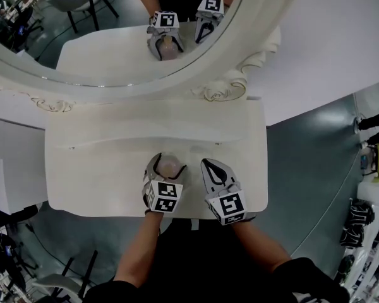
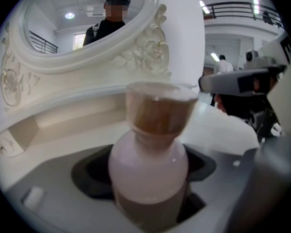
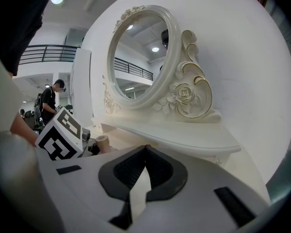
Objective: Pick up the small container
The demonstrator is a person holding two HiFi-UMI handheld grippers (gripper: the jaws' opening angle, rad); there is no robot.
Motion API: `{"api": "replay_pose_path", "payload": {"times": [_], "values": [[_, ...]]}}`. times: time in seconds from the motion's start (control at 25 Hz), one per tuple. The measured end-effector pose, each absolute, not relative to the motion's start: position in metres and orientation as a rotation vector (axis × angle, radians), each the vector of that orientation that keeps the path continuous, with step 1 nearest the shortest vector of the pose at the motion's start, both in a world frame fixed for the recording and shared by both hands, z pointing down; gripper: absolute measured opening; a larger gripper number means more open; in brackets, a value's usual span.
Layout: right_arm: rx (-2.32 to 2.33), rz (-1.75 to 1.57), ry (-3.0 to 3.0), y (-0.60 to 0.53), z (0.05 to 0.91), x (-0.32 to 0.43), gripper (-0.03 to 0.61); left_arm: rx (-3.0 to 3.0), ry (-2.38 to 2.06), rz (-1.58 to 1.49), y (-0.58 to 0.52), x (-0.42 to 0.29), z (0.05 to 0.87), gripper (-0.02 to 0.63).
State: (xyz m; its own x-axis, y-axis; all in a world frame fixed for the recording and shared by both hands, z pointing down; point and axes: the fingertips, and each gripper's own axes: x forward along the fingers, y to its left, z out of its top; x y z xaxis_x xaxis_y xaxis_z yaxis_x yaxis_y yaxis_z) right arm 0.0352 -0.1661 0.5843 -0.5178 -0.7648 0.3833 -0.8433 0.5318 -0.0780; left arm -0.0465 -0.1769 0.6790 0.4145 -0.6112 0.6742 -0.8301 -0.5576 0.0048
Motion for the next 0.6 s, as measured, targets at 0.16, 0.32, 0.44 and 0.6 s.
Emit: {"api": "replay_pose_path", "payload": {"times": [0.16,0.32,0.44,0.6], "values": [[1.337,0.371,-2.467,-0.165,0.585,0.035,-0.005,2.36,-1.253,0.875,-0.176,-0.047,0.673,0.405],[1.332,0.369,-2.462,-0.164,0.585,0.033,-0.005,2.407,-1.283,0.823,-0.18,-0.048,0.653,0.405],[1.337,0.349,-2.469,-0.166,0.581,0.031,-0.005,2.449,-1.321,0.756,-0.184,-0.05,0.629,0.405],[1.348,0.321,-2.476,-0.17,0.576,0.027,-0.005,2.509,-1.369,0.677,-0.189,-0.055,0.59,0.405]]}}
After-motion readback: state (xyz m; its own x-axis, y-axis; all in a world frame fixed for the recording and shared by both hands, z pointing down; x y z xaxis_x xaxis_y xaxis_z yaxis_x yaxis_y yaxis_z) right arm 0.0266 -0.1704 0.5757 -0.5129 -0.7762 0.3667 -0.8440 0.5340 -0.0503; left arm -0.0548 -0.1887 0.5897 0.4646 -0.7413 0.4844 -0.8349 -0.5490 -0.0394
